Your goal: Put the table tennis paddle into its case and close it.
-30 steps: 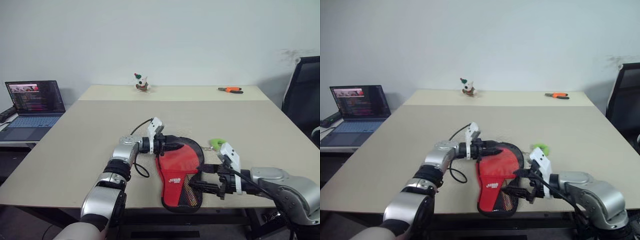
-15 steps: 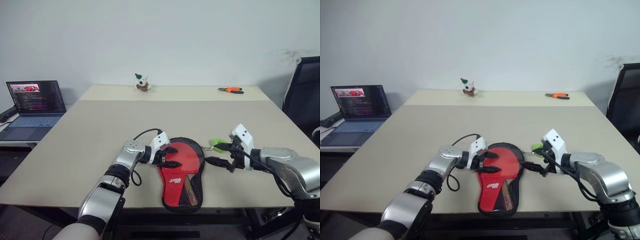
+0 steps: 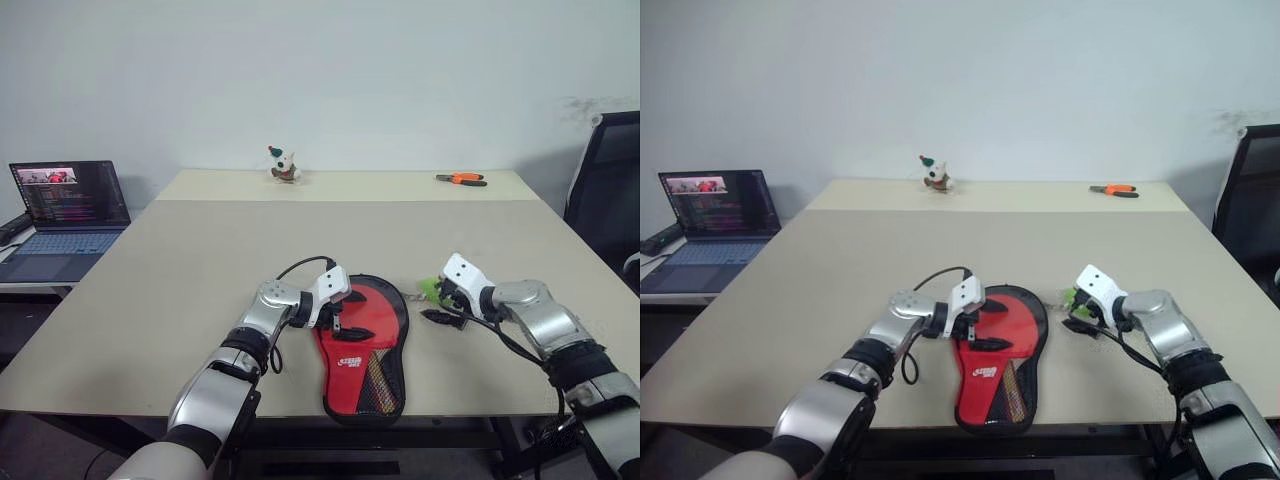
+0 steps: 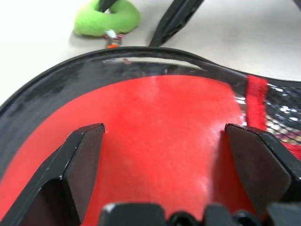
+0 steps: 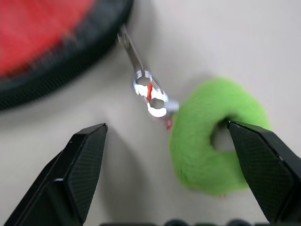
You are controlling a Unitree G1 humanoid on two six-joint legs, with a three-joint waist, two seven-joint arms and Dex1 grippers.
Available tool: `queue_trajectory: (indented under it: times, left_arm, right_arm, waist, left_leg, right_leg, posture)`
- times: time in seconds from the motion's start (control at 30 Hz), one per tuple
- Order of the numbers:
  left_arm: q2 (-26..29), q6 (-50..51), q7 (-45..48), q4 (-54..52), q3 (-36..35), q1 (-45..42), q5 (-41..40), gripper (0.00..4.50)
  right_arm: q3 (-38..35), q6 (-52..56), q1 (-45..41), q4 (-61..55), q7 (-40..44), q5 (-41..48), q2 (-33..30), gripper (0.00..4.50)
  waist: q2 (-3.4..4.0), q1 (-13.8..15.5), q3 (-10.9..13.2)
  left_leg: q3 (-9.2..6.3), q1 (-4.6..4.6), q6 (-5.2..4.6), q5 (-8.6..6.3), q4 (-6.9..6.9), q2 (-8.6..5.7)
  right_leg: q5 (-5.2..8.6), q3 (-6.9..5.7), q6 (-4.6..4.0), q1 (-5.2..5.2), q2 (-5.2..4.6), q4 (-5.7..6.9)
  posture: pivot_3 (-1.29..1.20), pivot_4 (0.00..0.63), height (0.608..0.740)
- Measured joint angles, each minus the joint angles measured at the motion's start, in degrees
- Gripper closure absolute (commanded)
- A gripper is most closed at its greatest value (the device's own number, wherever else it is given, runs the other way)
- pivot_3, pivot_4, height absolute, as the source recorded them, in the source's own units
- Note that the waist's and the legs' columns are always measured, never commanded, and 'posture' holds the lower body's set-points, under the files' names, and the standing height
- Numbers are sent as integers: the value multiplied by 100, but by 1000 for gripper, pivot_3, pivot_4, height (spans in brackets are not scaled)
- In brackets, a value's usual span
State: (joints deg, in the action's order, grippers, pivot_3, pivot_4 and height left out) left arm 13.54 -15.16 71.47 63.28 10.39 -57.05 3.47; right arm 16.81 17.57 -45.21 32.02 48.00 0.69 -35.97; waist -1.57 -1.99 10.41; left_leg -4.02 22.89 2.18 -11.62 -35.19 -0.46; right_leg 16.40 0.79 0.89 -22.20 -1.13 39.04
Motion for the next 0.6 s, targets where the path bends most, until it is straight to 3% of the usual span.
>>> queue_trajectory:
  times: [0.37, 0.6]
  left_arm:
    - [19, -185, 170, -6, 68, 15, 28, 0]
    - [-42, -273, 172, -3, 138, 25, 30, 0]
  right_arm:
    - [-4, 117, -23, -114, 258, -244, -4, 4305]
    - [-146, 624, 954, -1982, 1184, -76, -1112, 4452]
  waist:
    - [1, 6, 0]
    - [6, 37, -3]
  left_leg:
    - [-2, 1, 0, 0, -1, 0]
    - [-7, 6, -1, -1, -1, -4]
  right_leg:
    - [0, 0, -1, -1, 0, 1]
    - [3, -5, 4, 2, -2, -4]
  posture:
    - [0, 150, 740]
    - [0, 150, 740]
